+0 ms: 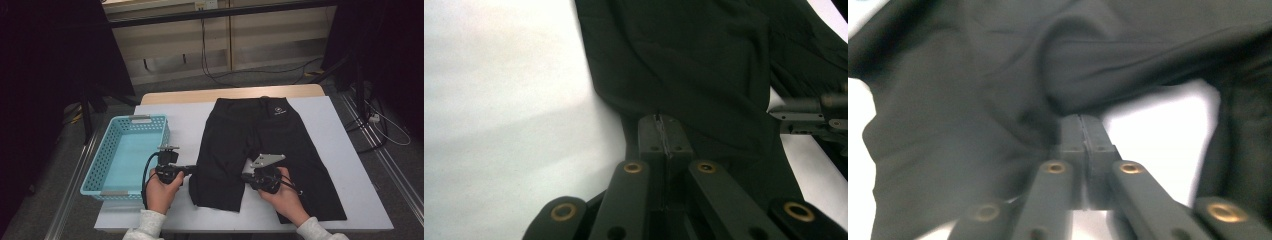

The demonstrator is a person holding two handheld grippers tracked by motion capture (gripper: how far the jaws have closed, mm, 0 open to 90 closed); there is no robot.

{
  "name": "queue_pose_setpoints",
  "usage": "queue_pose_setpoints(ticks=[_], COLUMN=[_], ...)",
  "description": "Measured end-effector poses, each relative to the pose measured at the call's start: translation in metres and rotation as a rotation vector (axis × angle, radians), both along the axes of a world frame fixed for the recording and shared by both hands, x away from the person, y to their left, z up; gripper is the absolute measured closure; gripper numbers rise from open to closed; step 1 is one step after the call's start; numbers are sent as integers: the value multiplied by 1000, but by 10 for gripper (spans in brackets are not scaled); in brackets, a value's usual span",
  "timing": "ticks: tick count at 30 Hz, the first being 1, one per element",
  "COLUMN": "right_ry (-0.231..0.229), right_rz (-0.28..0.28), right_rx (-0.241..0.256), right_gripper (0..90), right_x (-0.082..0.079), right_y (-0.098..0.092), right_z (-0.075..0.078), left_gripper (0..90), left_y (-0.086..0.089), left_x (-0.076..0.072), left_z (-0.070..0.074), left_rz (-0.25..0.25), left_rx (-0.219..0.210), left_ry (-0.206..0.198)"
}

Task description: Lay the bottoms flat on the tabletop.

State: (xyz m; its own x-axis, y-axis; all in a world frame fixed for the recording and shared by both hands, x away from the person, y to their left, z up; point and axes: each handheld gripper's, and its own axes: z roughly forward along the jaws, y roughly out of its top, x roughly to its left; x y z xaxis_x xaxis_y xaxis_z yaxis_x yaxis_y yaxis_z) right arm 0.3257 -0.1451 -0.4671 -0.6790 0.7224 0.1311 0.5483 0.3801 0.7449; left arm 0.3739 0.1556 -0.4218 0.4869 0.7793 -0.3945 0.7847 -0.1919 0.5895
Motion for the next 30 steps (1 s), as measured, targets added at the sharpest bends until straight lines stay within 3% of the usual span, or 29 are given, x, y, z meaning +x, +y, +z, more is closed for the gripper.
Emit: queue_pose_setpoints(ticks=[2,7,10,13,16,18,21,22,24,30], right_ry=[-1,55,54,30,25,-3,2,4,15,44], right_rz=[11,73,37,0,4,6,-15,-12,-3,43], right_rx=[-3,-29,-21,18,-3,-18,-23,-16,5,-21], right_gripper=[900,900,900,675,650,691,761,875,884,887], right_x=[0,-8,-13,-9,-5,-4,-3,-3,-2,-9], right_y=[0,-7,-13,-9,2,6,8,8,8,0], right_z=[1,9,12,10,2,2,2,2,1,10], left_gripper=[900,900,900,900,900,900,900,900,900,899], left_y=[1,5,4,3,5,6,6,6,6,7], left_x=[-1,-4,-4,-4,-4,-4,-4,-4,-5,-8], left_z=[3,6,5,6,5,4,1,1,2,6], left_rz=[-1,6,4,8,12,4,2,5,5,-17], left_rx=[0,-2,2,8,7,4,3,2,-3,-28], left_ry=[-9,-17,-14,-20,-18,-13,-6,-4,-5,-15])
